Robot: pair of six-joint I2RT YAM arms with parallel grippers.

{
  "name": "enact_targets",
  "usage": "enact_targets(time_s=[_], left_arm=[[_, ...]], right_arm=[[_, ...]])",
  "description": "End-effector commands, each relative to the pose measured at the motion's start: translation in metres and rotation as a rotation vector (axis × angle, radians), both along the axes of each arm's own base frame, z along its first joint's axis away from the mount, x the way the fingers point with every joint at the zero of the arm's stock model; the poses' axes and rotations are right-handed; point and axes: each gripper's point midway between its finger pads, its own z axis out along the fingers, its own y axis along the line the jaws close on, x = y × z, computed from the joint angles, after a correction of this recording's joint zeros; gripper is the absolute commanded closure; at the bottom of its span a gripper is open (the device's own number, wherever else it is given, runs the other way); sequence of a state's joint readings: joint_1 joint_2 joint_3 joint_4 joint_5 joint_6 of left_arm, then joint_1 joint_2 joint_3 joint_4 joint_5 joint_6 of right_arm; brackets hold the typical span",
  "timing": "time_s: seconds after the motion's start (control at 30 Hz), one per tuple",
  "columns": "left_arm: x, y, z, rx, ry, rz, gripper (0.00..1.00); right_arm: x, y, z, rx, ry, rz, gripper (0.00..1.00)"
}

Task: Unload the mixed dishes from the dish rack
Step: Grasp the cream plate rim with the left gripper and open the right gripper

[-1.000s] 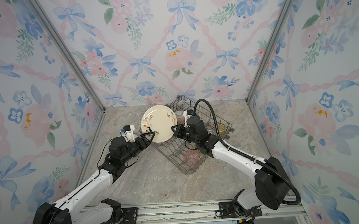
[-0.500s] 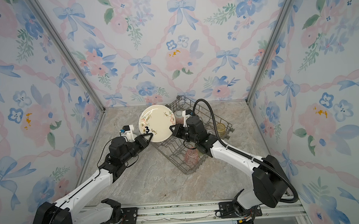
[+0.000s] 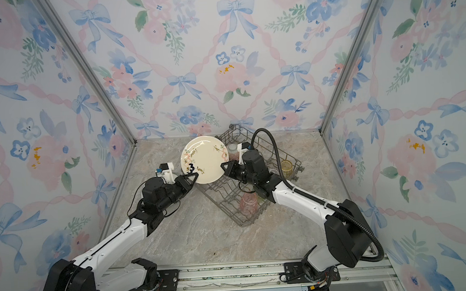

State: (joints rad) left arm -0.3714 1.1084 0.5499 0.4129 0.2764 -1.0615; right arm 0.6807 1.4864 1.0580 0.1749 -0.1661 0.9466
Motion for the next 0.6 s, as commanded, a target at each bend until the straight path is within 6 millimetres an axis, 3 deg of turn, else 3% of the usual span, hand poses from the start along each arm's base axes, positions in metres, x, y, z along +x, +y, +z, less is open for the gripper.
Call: enact_targets(time_s=[0.0, 0.37, 0.57], left_arm=[[-0.003, -0.014, 0.012, 0.049, -0.085, -0.086, 1.00], [-0.004, -0.007, 0.013, 0.069, -0.107, -0.057, 1.00], [-0.003, 0.000, 0.014, 0.087, -0.111, -0.020, 1.00]], right_arm=[[-0.007, 0.019, 0.037, 0.023, -0.121, 0.095, 1.00], [-0.002, 0.012, 0.025, -0.007, -0.108, 0.085, 0.66], [-0.003, 0.006, 0.025, -0.023, -0.116, 0.081, 0.37]])
